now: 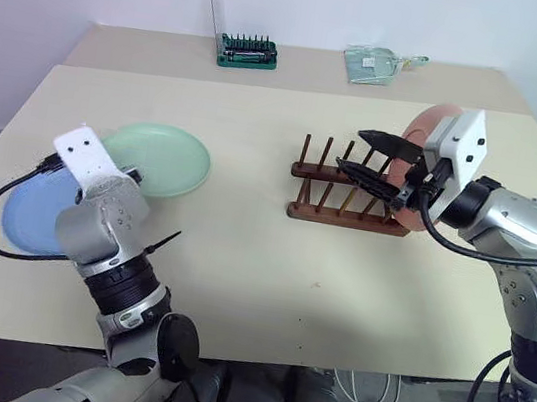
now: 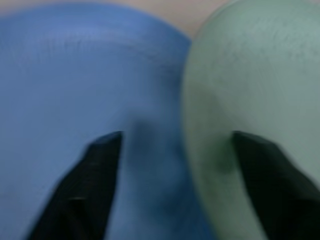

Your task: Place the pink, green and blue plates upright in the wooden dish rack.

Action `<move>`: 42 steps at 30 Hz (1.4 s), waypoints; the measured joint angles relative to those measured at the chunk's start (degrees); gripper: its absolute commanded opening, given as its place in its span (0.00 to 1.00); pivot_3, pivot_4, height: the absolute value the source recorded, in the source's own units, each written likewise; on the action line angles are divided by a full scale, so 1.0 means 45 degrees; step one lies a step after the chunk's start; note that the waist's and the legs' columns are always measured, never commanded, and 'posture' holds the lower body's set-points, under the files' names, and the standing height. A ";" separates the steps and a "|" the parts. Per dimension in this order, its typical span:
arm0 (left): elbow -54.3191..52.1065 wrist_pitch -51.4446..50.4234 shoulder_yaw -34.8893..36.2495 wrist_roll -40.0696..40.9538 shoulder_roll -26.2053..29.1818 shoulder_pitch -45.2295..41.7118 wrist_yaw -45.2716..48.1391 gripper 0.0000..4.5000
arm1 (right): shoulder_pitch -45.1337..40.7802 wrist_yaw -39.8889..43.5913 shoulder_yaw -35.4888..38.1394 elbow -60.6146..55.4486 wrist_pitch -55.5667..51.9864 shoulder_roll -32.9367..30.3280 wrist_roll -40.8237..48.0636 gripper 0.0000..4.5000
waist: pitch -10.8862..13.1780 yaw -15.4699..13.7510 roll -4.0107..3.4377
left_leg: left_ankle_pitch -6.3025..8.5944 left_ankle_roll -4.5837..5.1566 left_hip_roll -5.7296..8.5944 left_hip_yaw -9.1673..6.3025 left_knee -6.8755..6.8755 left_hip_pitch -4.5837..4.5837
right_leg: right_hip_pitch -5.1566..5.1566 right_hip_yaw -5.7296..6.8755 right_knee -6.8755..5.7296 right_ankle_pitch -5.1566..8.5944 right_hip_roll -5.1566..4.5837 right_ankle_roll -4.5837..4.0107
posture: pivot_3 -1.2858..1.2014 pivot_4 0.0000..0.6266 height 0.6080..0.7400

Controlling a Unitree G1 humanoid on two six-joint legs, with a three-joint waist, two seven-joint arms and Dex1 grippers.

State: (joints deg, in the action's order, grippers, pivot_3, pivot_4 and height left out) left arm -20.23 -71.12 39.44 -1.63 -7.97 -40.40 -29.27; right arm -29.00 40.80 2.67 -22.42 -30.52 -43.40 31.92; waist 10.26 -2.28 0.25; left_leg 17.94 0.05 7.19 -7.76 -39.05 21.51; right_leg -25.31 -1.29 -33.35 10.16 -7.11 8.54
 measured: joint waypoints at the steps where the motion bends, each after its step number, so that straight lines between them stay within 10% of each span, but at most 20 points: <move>1: 0.0104 0.0147 0.0059 0.0093 0.0011 -0.0041 0.0035 0.36 | 0.0030 -0.0014 -0.0002 -0.0053 0.0000 0.0001 -0.0072 0.55 | 0.0000 -0.0007 0.0000 | 0.0000 0.0000 0.0000 0.0000 -0.0003 0.0000 | 0.0001 0.0000 0.0000 -0.0002 0.0000 -0.0002 | 0.52 0.24 1.00; 4: 0.0486 0.0661 0.0085 0.0513 0.0147 -0.0269 0.0384 0.01 | 0.0194 -0.0090 0.0001 -0.0330 -0.0003 0.0022 -0.0206 0.55 | -0.0002 -0.0035 0.0003 | -0.0001 -0.0001 0.0000 -0.0003 -0.0008 -0.0001 | 0.0007 0.0002 0.0000 -0.0003 0.0000 -0.0004 | 0.52 0.24 1.00; 10: 0.0592 0.1550 0.0007 0.1161 -0.0032 -0.0569 0.0654 0.01 | 0.0354 -0.0103 0.0001 -0.0498 -0.0009 0.0014 -0.0497 0.55 | -0.0001 -0.0002 0.0005 | 0.0000 -0.0002 -0.0003 0.0000 -0.0006 -0.0001 | 0.0002 0.0001 0.0001 -0.0004 0.0003 -0.0005 | 0.52 0.24 1.00; 16: 0.0299 0.3883 -0.2121 0.1689 0.0265 -0.0235 0.2328 0.00 | -0.0226 0.0445 -0.0261 -0.0563 -0.0268 -0.0032 -0.0534 0.99 | -0.0001 0.0004 0.0005 | 0.0000 -0.0002 -0.0004 0.0005 -0.0008 -0.0001 | 0.0005 0.0000 0.0003 -0.0009 0.0003 -0.0013 | 0.52 0.24 1.00; 29: -0.0718 0.5568 -0.5898 0.3455 0.0035 0.0225 0.4989 0.00 | -0.2848 -0.0050 -0.5730 0.2201 0.5594 0.1008 -0.9189 0.99 | -0.0002 0.0051 0.0004 | -0.0001 -0.0003 -0.0011 0.0028 -0.0005 -0.0002 | -0.0007 -0.0006 0.0003 -0.0012 0.0006 -0.0016 | 0.52 0.24 1.00; 32: -0.1022 0.5560 -0.6272 0.3624 0.0104 0.0309 0.5145 0.00 | -0.2938 -0.0370 -0.5857 0.2701 0.6141 0.1297 -1.0166 0.80 | -0.0002 0.0045 0.0004 | -0.0001 -0.0003 -0.0011 0.0027 -0.0004 -0.0002 | -0.0007 -0.0008 0.0004 -0.0012 0.0006 -0.0017 | 0.52 0.24 1.00; 39: -0.1261 0.5370 -0.6466 0.4124 0.0287 0.0399 0.5273 0.00 | -0.2814 -0.0800 -0.5759 0.2838 0.6972 0.1387 -1.1639 0.01 | -0.0002 0.0060 0.0003 | -0.0002 -0.0005 -0.0013 0.0027 0.0000 -0.0006 | -0.0007 -0.0011 0.0003 -0.0012 0.0014 -0.0019 | 0.52 0.24 1.00; 42: -0.1252 0.5353 -0.6427 0.4211 0.0354 0.0486 0.5264 0.23 | -0.2694 -0.1009 -0.5635 0.2806 0.7295 0.1374 -1.2101 0.00 | -0.0002 0.0063 0.0002 | -0.0003 -0.0005 -0.0016 0.0029 0.0001 -0.0006 | -0.0007 -0.0018 0.0004 -0.0013 0.0019 -0.0019 | 0.52 0.24 1.00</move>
State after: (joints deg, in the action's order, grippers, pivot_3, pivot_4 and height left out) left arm -25.87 -47.03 10.52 17.32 -6.38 -38.21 -5.58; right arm -41.12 36.26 -22.68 -9.79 2.31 -37.22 -22.54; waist 10.25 -1.99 0.26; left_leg 17.93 0.03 7.12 -7.63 -39.05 21.48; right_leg -25.34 -1.37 -33.33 10.10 -7.03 8.45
